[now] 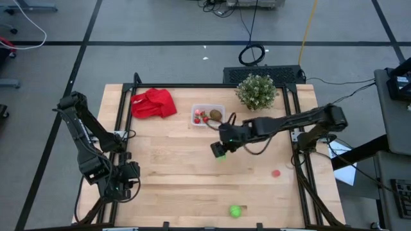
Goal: Pick and placing Produce into tupperware
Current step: Put the starfruit into the bin
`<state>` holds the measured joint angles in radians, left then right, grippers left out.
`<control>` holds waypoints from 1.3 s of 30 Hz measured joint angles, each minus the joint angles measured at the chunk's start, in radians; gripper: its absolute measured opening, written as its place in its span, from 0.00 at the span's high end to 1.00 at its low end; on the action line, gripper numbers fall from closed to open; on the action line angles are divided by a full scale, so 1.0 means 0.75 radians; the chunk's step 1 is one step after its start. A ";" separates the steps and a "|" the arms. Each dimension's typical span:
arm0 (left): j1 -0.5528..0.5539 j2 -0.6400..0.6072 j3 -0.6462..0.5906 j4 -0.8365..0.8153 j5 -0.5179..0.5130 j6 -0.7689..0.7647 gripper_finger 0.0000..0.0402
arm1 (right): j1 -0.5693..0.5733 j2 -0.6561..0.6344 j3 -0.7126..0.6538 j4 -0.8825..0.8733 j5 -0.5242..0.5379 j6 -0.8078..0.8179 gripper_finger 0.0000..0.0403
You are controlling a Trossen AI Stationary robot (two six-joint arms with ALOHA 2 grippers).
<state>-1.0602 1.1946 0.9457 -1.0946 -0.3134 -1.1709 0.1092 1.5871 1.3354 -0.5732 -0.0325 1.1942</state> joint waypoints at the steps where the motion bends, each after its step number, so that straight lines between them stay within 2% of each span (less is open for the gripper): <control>1: 0.000 0.000 0.000 0.001 0.000 0.000 0.60 | -0.005 -0.023 0.000 0.008 0.028 -0.016 0.50; 5: 0.000 0.000 0.000 0.000 0.000 0.000 0.60 | -0.047 -0.081 0.000 0.065 0.114 -0.109 0.50; 21: 0.000 0.000 0.000 -0.003 -0.001 0.004 0.60 | -0.365 -0.062 0.000 0.320 0.110 -0.495 0.50; 30: 0.000 0.001 0.000 0.001 -0.001 0.002 0.60 | -0.430 0.096 -0.001 0.457 0.065 -0.531 0.50; 39: 0.000 0.001 0.000 0.000 -0.001 -0.002 0.60 | -0.513 0.279 -0.001 0.617 -0.065 -0.527 0.50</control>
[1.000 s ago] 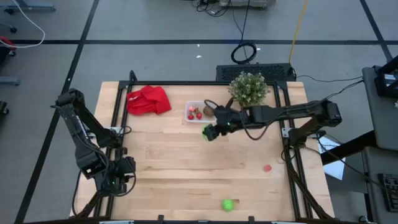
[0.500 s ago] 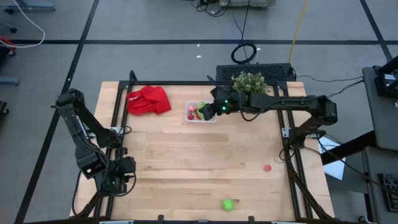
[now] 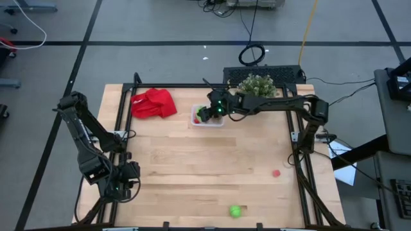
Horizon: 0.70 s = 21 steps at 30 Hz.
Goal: Pick and placing Produce into tupperware
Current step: Put the starfruit into the bin
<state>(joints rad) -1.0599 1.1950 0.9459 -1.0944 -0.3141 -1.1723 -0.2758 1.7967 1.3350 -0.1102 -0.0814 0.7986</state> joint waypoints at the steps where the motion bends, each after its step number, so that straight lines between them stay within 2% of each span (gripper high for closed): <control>1: 0.000 0.000 0.000 0.000 0.000 0.000 0.60 | -0.006 0.014 0.000 0.019 -0.003 0.000 0.50; 5: 0.000 0.000 0.000 0.000 0.000 0.001 0.60 | -0.027 0.056 0.000 0.063 -0.044 -0.001 0.50; 21: 0.000 0.000 0.000 0.000 -0.001 -0.001 0.60 | -0.051 0.052 0.002 0.148 -0.025 -0.007 0.50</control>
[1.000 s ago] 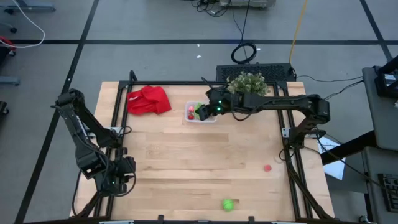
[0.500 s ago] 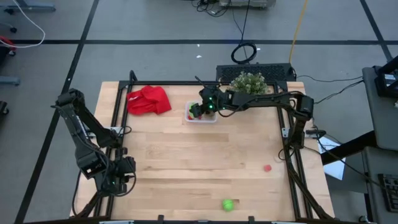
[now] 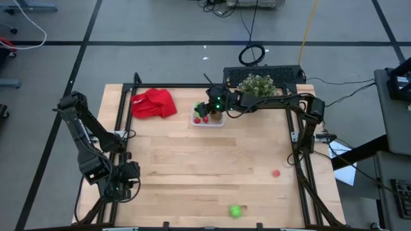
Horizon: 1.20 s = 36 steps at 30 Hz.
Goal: Pick and placing Produce into tupperware
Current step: Put the starfruit into the bin
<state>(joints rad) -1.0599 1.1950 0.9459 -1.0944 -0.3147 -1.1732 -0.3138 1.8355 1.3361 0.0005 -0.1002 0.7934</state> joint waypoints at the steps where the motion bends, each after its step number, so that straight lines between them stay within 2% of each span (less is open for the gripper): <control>1: 0.000 0.000 0.000 0.000 0.000 -0.001 0.60 | 0.001 0.000 0.000 0.001 0.000 0.004 0.50; 23: 0.000 0.000 0.000 0.000 0.000 -0.013 0.60 | 0.002 0.000 0.000 -0.009 0.130 -0.082 0.50; 36: 0.000 0.000 0.000 0.000 0.001 -0.013 0.60 | 0.002 0.000 0.000 -0.194 0.170 -0.098 0.50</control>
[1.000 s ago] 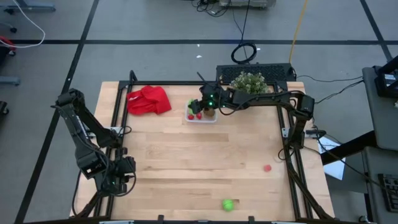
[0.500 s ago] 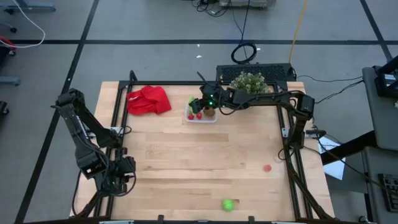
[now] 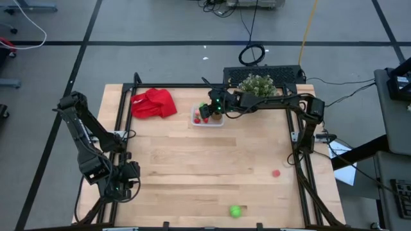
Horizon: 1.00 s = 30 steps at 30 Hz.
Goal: Pick and placing Produce into tupperware
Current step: Put the starfruit into the bin
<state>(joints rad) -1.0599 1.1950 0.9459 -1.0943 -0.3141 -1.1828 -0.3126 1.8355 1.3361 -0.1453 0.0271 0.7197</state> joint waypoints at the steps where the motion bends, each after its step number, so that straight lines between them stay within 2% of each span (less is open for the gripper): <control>1: 0.000 0.000 0.000 0.000 0.000 0.000 0.60 | 0.000 0.000 0.000 -0.017 0.001 0.001 0.50; 15: 0.000 -0.001 0.000 0.000 0.000 -0.001 0.60 | -0.001 0.046 0.002 -0.079 -0.010 0.001 0.50; 23: 0.000 -0.001 0.000 0.000 0.000 -0.006 0.60 | -0.002 0.189 0.094 -0.118 -0.078 -0.003 0.50; 30: 0.000 -0.001 0.000 0.001 0.000 -0.005 0.60 | -0.007 0.200 0.146 -0.200 -0.075 -0.030 0.50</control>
<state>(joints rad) -1.0599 1.1946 0.9459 -1.0939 -0.3141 -1.1862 -0.3182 1.9854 1.4458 -0.2956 -0.0291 0.6969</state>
